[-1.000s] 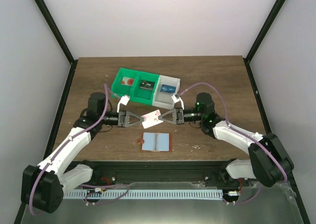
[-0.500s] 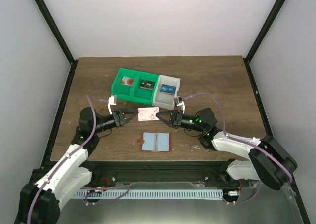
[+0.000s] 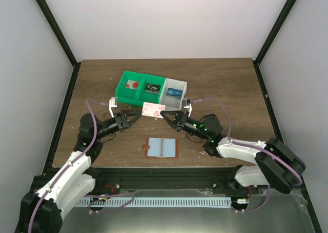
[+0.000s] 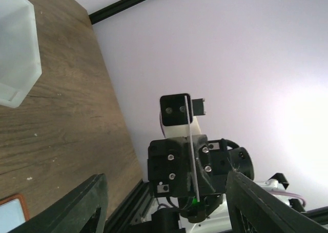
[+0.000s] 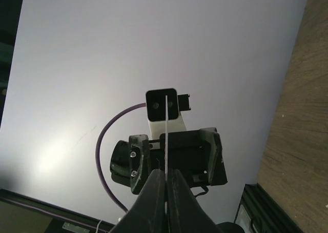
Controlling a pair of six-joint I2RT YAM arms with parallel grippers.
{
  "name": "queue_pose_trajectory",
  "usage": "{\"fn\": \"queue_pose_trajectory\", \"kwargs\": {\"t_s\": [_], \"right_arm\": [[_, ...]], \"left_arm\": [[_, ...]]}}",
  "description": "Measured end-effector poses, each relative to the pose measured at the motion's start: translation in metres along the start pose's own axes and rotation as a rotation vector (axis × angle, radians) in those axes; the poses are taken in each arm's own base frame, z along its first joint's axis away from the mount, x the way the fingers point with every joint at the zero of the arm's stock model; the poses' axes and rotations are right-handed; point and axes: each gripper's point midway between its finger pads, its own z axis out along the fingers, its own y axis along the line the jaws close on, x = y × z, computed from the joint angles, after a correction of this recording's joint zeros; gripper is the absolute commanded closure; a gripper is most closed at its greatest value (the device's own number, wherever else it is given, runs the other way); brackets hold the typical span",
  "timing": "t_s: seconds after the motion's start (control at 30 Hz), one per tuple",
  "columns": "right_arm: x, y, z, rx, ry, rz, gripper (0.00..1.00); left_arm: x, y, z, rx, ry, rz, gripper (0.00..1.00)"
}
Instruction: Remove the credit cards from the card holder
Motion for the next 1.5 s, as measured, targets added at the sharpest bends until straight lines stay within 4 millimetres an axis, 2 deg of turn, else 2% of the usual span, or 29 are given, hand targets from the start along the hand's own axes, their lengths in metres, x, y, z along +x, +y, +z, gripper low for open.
{"fn": "queue_pose_trajectory", "kwargs": {"t_s": [0.17, 0.3, 0.4, 0.43, 0.63, 0.7, 0.9, 0.97, 1.03, 1.17, 1.37, 1.5], "right_arm": [[0.001, -0.003, 0.005, 0.009, -0.008, 0.011, 0.99], [0.003, -0.007, 0.011, 0.017, -0.003, 0.026, 1.0], [0.005, -0.012, 0.012, 0.03, -0.001, 0.04, 0.99], [0.005, -0.013, 0.012, 0.032, -0.002, 0.042, 0.99], [0.003, -0.017, 0.012, 0.047, -0.011, 0.047, 0.92], [0.003, -0.018, 0.012, 0.053, -0.011, 0.049, 0.86], [0.009, -0.024, 0.012, 0.078, 0.016, 0.047, 0.5], [0.011, -0.028, 0.012, 0.097, 0.022, 0.048, 0.34], [0.011, -0.028, 0.01, 0.11, 0.021, 0.041, 0.2], [0.012, -0.022, -0.001, 0.123, 0.012, 0.017, 0.01], [0.013, -0.006, -0.021, 0.142, -0.011, -0.052, 0.0], [0.012, 0.003, -0.035, 0.17, -0.031, -0.103, 0.0]], "left_arm": [[-0.002, -0.007, 0.0, 0.033, -0.014, -0.012, 0.47], [-0.002, -0.008, -0.001, 0.042, -0.02, -0.017, 0.78], [-0.004, -0.009, -0.001, 0.043, -0.031, -0.011, 0.98], [-0.004, -0.008, -0.001, 0.039, -0.036, -0.005, 1.0], [-0.005, 0.001, 0.001, 0.002, -0.034, -0.005, 1.0], [-0.006, 0.004, 0.002, -0.006, -0.034, -0.001, 1.0], [-0.006, 0.008, 0.003, -0.027, -0.026, 0.02, 1.0], [-0.009, 0.007, 0.004, -0.033, -0.028, 0.031, 1.0], [-0.016, 0.005, 0.002, -0.036, -0.039, 0.046, 1.0], [-0.04, 0.011, -0.008, -0.077, -0.081, 0.067, 1.0], [-0.097, 0.021, -0.029, -0.216, -0.146, 0.152, 1.0], [-0.125, 0.034, -0.041, -0.278, -0.165, 0.159, 1.0]]}}
